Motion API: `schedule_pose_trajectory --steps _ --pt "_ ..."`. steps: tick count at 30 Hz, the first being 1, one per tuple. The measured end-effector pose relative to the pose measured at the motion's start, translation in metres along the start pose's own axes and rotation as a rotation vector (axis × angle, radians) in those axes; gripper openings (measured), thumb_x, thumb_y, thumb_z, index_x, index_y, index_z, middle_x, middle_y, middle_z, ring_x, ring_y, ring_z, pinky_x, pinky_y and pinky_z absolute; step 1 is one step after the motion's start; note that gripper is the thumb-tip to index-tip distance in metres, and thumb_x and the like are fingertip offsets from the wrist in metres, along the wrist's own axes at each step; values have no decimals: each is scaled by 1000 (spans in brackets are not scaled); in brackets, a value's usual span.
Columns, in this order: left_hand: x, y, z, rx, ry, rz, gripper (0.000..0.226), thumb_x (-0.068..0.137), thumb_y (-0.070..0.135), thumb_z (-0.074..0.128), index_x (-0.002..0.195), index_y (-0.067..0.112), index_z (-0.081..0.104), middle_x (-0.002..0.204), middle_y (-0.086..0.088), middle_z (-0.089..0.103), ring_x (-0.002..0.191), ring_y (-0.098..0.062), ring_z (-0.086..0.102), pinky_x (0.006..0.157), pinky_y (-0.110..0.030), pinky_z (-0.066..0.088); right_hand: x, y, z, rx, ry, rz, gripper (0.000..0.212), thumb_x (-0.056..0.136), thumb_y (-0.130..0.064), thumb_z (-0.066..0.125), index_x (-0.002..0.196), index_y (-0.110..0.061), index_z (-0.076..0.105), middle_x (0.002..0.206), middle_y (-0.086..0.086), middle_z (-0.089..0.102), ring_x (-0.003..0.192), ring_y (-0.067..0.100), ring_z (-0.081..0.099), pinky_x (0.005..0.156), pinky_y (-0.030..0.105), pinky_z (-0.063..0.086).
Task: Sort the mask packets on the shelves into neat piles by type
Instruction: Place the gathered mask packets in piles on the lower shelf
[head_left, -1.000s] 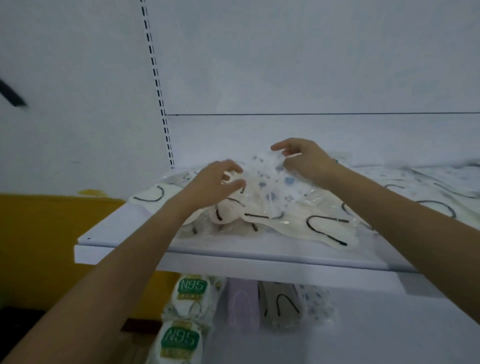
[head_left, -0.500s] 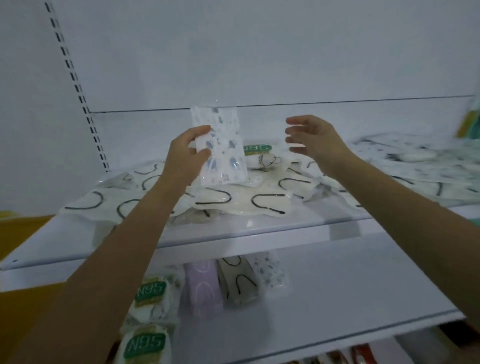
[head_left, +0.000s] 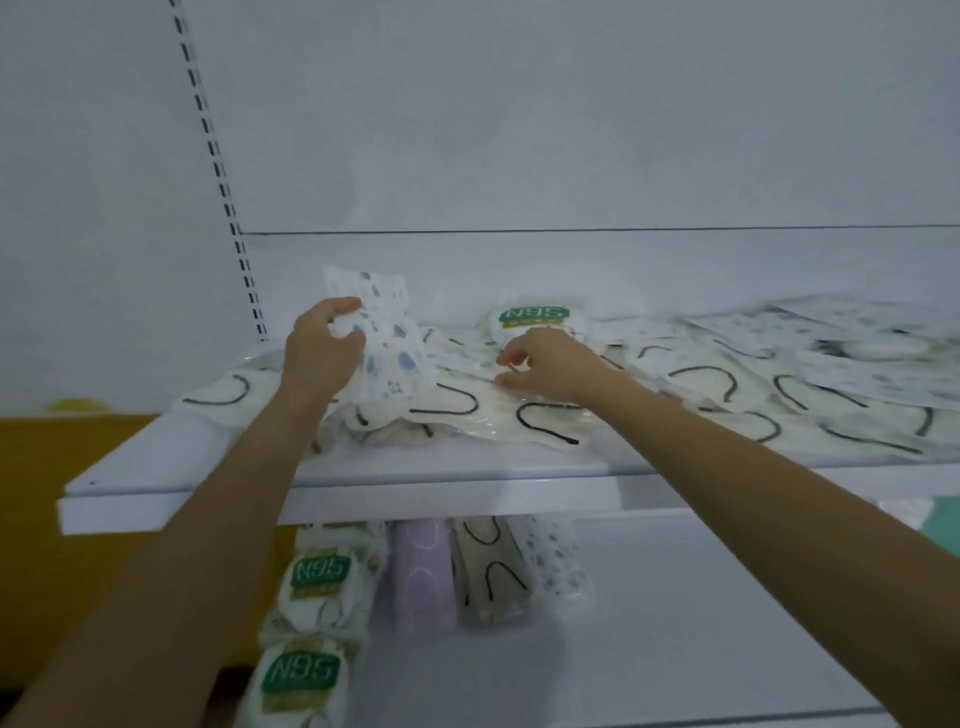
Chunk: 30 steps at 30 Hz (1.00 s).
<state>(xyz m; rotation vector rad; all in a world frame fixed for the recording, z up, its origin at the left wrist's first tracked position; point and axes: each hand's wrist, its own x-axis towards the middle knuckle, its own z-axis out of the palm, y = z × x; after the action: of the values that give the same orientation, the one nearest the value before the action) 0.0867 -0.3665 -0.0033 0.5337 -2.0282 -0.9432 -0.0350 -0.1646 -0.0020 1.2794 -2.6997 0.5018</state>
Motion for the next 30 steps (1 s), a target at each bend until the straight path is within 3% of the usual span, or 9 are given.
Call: schedule_pose_trajectory --steps 4,9,14,16,18,21,23,27,30 --pt "-9 -6 -8 0 5 -40 36 90 1 50 125 8 55 133 -6 51 122 -17 45 88 -9 29 18 -7 14 -173 2 91 29 85 -40 58 103 -19 67 107 1 63 100 22 58 75 30 46" --pt "-19 -9 -4 -1 -42 -56 37 91 4 52 128 6 52 136 -8 50 127 -20 44 100 -19 30 22 -16 16 -245 140 45 22 89 -23 48 95 -13 67 101 6 61 93 28 59 66 29 38" --pt "-22 -2 0 -81 -90 -55 39 93 27 54 130 11 51 136 -3 48 125 -17 45 104 -24 32 15 -44 7 232 396 21 21 88 -23 54 89 -9 69 97 6 64 89 23 59 71 30 42" --pt "-24 2 3 -170 -122 -87 46 92 40 52 131 15 49 136 -2 48 124 -18 47 106 -40 38 13 -59 13 354 381 -7 18 87 -23 56 80 -10 67 89 2 66 82 17 58 70 26 42" --pt "-25 4 4 -200 -117 -108 49 92 45 50 132 16 48 136 -3 49 123 -19 47 104 -45 40 10 -68 22 442 349 2 17 87 -21 57 73 -13 63 76 -1 63 71 11 54 66 23 39" --pt "-26 1 2 -154 -77 -134 47 96 38 46 135 12 44 141 -4 43 128 -20 42 108 -42 36 8 -66 24 699 382 111 28 89 -18 56 61 -15 52 59 -4 49 56 6 42 56 22 34" --pt "-26 -4 -2 -93 -14 -131 45 97 32 43 136 10 43 142 -6 41 130 -19 39 109 -32 30 5 -60 21 832 435 198 32 90 -19 55 58 -19 48 56 -8 44 54 5 39 54 21 32" --pt "-23 -9 -13 -83 47 -122 42 98 28 41 135 9 44 142 -5 42 131 -18 39 104 -27 29 2 -52 11 943 483 262 20 92 -18 53 74 -11 53 59 -5 41 54 9 36 53 22 32" --pt "-24 -7 -15 -170 -2 -112 41 97 32 44 133 12 47 138 -4 46 128 -18 43 108 -32 33 -2 -59 10 942 500 237 19 92 -19 53 74 -12 56 60 -7 45 55 5 39 53 16 34"
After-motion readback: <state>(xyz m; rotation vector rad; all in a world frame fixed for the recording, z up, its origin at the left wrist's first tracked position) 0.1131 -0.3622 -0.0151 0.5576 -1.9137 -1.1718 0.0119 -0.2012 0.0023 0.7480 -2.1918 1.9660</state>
